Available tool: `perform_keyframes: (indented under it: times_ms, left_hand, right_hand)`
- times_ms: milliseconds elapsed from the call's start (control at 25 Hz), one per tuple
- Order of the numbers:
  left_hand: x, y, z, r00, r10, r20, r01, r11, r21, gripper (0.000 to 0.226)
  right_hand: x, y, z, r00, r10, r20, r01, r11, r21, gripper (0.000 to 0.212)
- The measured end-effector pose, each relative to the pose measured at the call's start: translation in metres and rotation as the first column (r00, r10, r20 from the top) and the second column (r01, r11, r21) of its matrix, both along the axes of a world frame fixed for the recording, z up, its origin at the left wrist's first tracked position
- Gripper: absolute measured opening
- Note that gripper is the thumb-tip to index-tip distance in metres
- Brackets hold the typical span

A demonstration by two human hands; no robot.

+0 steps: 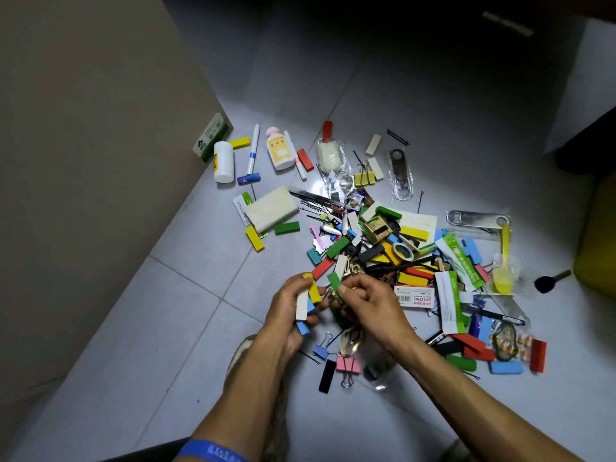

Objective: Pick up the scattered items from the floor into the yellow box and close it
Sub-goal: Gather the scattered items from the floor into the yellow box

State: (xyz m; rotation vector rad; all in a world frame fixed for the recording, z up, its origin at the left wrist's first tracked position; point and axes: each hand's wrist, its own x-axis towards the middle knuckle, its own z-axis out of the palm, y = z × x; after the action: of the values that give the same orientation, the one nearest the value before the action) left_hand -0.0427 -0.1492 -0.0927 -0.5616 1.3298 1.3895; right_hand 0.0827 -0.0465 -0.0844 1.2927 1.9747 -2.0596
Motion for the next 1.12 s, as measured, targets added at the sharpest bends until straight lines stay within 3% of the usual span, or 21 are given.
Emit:
perform_keyframes:
  times_ms: [80, 160, 280, 360, 440, 520, 600, 720, 800, 880, 960, 1000, 1080, 1120]
  left_hand:
    - [0.007, 0.004, 0.001, 0.994, -0.093, -0.057, 0.093, 0.996, 0.009, 0.024]
    - [0.01, 0.003, 0.0, 0.979, -0.157, -0.128, 0.152, 0.987, -0.047, 0.021]
    - [0.007, -0.003, -0.003, 0.975, -0.118, -0.187, 0.093, 0.986, -0.138, 0.017]
    - [0.004, -0.003, -0.004, 0.966, -0.085, -0.243, 0.043, 0.984, -0.173, 0.018]
    - [0.002, 0.002, -0.003, 0.934, -0.11, -0.339, 0.026, 0.969, -0.244, 0.02]
    - [-0.002, 0.01, -0.006, 0.88, -0.176, -0.442, 0.034, 0.95, -0.311, 0.021]
    - [-0.008, 0.019, -0.01, 0.758, -0.337, -0.558, 0.106, 0.908, -0.404, 0.023]
    - [-0.012, 0.029, -0.02, 0.361, -0.686, -0.632, 0.282, 0.726, -0.627, 0.026]
    - [-0.009, 0.035, -0.026, 0.173, -0.765, -0.62, 0.357, 0.636, -0.685, 0.026]
    - [-0.007, 0.038, -0.029, 0.114, -0.762, -0.637, 0.356, 0.63, -0.69, 0.027]
    - [-0.006, 0.04, -0.028, 0.139, -0.756, -0.64, 0.336, 0.644, -0.687, 0.029]
    - [-0.006, 0.04, -0.028, 0.202, -0.752, -0.628, 0.322, 0.656, -0.682, 0.029]
    - [-0.011, 0.035, -0.027, 0.413, -0.684, -0.601, 0.278, 0.724, -0.632, 0.027]
    - [-0.012, 0.03, -0.026, 0.529, -0.612, -0.588, 0.247, 0.774, -0.584, 0.027]
  right_hand:
    - [-0.007, -0.004, 0.002, 0.986, 0.161, 0.048, -0.167, 0.969, 0.183, 0.014]
    - [-0.012, -0.007, 0.003, 0.954, 0.285, 0.093, -0.298, 0.864, 0.406, 0.02]
    - [-0.005, -0.005, -0.007, 0.966, 0.255, 0.04, -0.246, 0.863, 0.441, 0.021]
    - [0.003, -0.006, -0.018, 0.934, 0.288, 0.21, -0.356, 0.757, 0.548, 0.015]
    - [0.008, -0.013, -0.029, 0.833, 0.363, 0.418, -0.553, 0.59, 0.589, 0.016]
    - [0.006, -0.019, -0.033, 0.78, 0.394, 0.486, -0.625, 0.53, 0.573, 0.016]
    - [0.003, -0.016, -0.03, 0.822, 0.349, 0.449, -0.563, 0.617, 0.55, 0.016]
    - [-0.006, 0.009, -0.019, 0.911, 0.225, 0.345, -0.384, 0.768, 0.513, 0.022]
    - [-0.02, 0.031, -0.014, 0.924, 0.255, 0.283, -0.38, 0.681, 0.626, 0.024]
    - [-0.039, 0.049, -0.012, 0.877, 0.352, 0.325, -0.471, 0.502, 0.726, 0.029]
    - [-0.056, 0.062, -0.012, 0.773, 0.417, 0.477, -0.617, 0.324, 0.717, 0.032]
    - [-0.061, 0.065, -0.014, 0.724, 0.423, 0.544, -0.673, 0.261, 0.692, 0.03]
    - [-0.064, 0.066, -0.017, 0.688, 0.41, 0.599, -0.713, 0.227, 0.663, 0.021]
    - [-0.061, 0.064, -0.018, 0.709, 0.393, 0.586, -0.698, 0.268, 0.664, 0.015]
